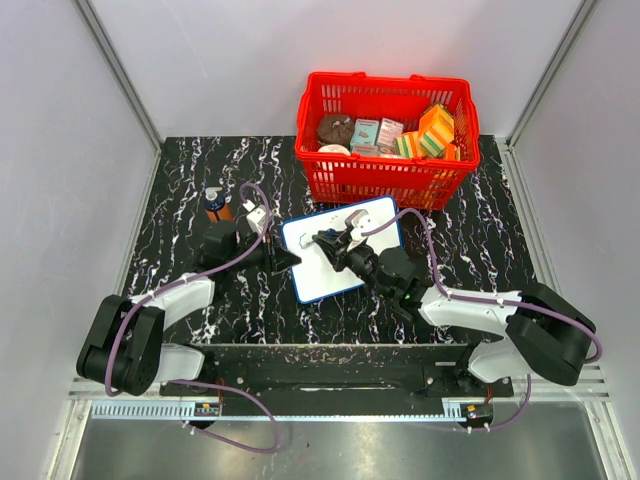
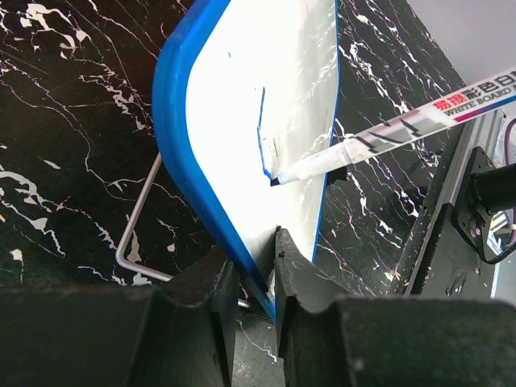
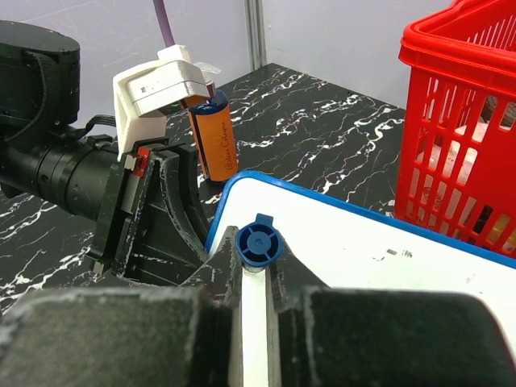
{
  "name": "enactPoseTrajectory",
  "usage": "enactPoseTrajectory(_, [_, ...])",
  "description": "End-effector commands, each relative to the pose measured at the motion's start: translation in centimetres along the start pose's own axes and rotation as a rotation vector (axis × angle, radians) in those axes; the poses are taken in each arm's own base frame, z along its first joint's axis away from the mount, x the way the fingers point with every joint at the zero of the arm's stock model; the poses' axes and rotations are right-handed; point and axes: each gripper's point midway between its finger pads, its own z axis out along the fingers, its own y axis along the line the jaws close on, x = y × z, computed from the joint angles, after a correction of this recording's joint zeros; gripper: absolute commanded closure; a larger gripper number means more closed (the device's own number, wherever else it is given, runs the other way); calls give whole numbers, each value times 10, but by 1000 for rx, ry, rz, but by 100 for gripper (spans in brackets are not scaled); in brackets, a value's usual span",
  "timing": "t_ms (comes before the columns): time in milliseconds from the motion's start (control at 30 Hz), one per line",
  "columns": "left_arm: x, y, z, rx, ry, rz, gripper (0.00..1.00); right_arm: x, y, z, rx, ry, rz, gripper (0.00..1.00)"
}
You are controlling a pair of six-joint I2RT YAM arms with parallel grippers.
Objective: Write a sentence on the whiteboard
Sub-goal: Write with the whiteboard marker on the whiteboard.
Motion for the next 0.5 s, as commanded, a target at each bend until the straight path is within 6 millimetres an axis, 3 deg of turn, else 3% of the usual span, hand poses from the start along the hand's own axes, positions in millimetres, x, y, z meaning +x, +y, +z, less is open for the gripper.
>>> enactPoseTrajectory(0, [-10, 23, 1, -83, -26, 146, 100, 3, 3, -3, -16, 17, -5, 100])
enactPoseTrajectory(167, [-9, 22, 2, -78, -25, 144, 100, -10, 4, -6, -20, -22, 29, 100])
enactPoseTrajectory(467, [-10, 22, 2, -78, -25, 144, 100, -79, -4, -26, 28, -197, 102, 100])
